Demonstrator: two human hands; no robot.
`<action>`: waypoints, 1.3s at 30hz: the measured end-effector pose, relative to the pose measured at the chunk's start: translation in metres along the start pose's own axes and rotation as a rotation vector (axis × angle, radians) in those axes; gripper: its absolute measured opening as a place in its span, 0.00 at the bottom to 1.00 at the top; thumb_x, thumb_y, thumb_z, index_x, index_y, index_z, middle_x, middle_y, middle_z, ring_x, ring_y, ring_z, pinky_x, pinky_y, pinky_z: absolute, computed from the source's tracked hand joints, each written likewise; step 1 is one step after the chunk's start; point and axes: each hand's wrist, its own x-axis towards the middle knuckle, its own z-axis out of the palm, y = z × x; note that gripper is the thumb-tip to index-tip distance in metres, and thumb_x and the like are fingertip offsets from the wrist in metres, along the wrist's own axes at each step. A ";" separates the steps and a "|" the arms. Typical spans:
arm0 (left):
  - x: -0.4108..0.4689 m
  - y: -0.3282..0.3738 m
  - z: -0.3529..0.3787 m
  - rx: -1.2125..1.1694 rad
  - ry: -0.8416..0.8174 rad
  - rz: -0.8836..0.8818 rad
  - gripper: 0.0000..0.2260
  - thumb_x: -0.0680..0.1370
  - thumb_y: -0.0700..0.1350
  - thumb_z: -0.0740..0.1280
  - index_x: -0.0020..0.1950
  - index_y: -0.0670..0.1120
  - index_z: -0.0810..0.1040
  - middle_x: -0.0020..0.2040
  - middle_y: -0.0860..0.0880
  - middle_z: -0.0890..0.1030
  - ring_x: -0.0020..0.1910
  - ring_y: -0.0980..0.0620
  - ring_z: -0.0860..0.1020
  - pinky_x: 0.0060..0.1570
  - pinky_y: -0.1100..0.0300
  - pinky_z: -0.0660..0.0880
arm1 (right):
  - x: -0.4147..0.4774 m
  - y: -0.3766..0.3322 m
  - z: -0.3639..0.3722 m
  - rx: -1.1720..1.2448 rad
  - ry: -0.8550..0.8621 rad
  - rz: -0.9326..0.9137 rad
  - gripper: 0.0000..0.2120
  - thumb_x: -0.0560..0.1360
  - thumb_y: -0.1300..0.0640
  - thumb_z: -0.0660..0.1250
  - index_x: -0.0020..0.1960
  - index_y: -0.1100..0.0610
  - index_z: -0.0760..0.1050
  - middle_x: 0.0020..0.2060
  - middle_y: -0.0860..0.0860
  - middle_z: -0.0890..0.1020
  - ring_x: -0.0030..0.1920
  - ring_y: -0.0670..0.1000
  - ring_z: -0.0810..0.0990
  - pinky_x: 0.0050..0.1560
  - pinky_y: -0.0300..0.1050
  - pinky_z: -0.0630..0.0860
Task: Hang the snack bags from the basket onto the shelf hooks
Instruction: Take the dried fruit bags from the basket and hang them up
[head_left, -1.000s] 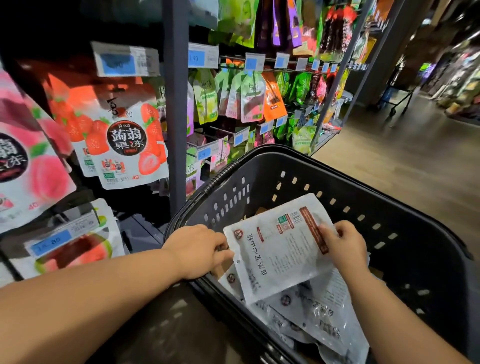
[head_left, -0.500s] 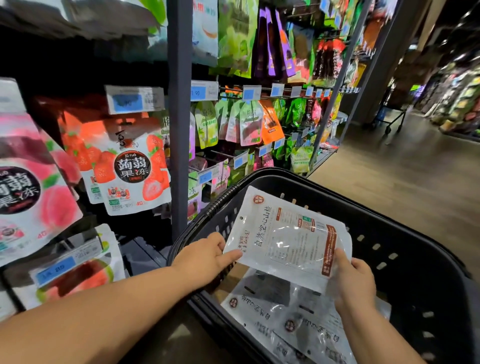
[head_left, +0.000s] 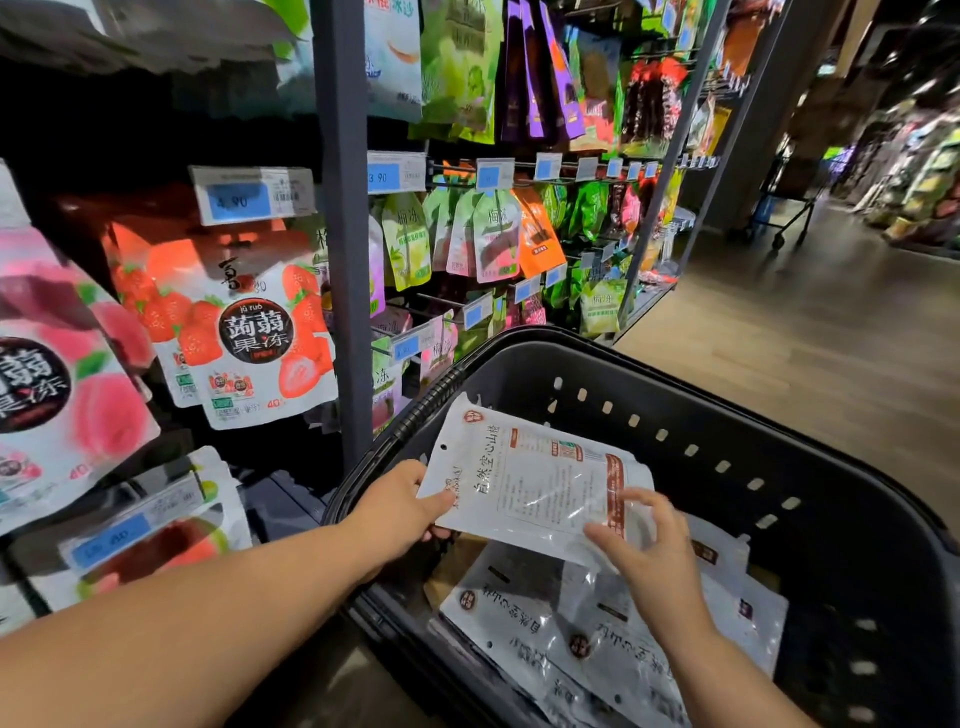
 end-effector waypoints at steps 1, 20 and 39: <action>0.000 0.000 0.000 -0.005 0.004 0.006 0.04 0.80 0.42 0.67 0.50 0.47 0.72 0.42 0.47 0.83 0.29 0.58 0.78 0.27 0.69 0.70 | 0.000 0.002 0.000 -0.033 -0.023 -0.026 0.18 0.65 0.58 0.81 0.51 0.51 0.77 0.60 0.48 0.71 0.60 0.48 0.71 0.64 0.46 0.67; -0.005 0.019 -0.005 -0.142 0.004 0.062 0.04 0.80 0.44 0.68 0.51 0.46 0.75 0.47 0.49 0.85 0.38 0.53 0.84 0.32 0.64 0.74 | -0.007 0.015 0.015 -0.341 0.134 -0.321 0.08 0.72 0.51 0.74 0.37 0.41 0.79 0.62 0.36 0.75 0.73 0.55 0.62 0.69 0.58 0.61; -0.007 0.008 -0.010 -0.088 -0.108 -0.076 0.36 0.60 0.61 0.80 0.59 0.46 0.70 0.43 0.51 0.76 0.40 0.56 0.74 0.41 0.62 0.69 | -0.009 0.004 0.017 0.246 0.113 -0.030 0.10 0.78 0.51 0.66 0.38 0.51 0.75 0.38 0.59 0.82 0.42 0.66 0.81 0.40 0.63 0.80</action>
